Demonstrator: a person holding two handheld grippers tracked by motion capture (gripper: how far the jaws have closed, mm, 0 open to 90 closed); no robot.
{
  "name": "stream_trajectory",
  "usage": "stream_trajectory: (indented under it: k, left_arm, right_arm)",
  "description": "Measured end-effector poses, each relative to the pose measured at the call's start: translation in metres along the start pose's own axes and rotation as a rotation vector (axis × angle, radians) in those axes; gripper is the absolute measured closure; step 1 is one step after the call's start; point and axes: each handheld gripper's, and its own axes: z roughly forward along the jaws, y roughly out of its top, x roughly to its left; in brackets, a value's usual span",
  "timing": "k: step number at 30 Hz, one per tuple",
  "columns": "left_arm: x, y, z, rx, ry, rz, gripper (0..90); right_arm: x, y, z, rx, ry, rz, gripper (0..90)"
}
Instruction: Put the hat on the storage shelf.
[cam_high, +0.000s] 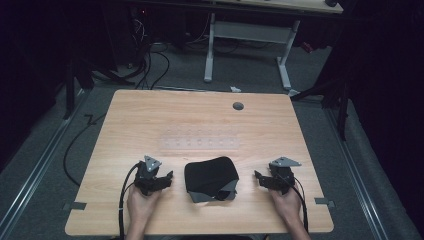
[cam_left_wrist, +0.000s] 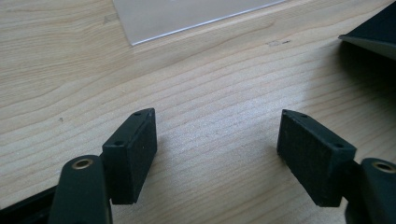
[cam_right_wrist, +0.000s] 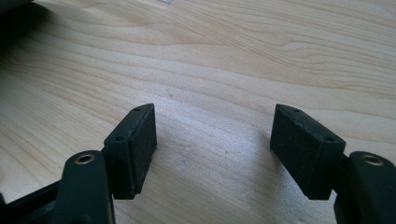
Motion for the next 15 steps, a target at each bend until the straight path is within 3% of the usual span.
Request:
stream_trajectory:
  k: [15]
  left_arm:
    - [-0.0007, -0.0005, -0.0006, 0.005, -0.007, 0.001, 27.7]
  right_arm:
    - [0.0002, 0.0004, 0.0003, 0.001, -0.001, 0.003, 31.8]
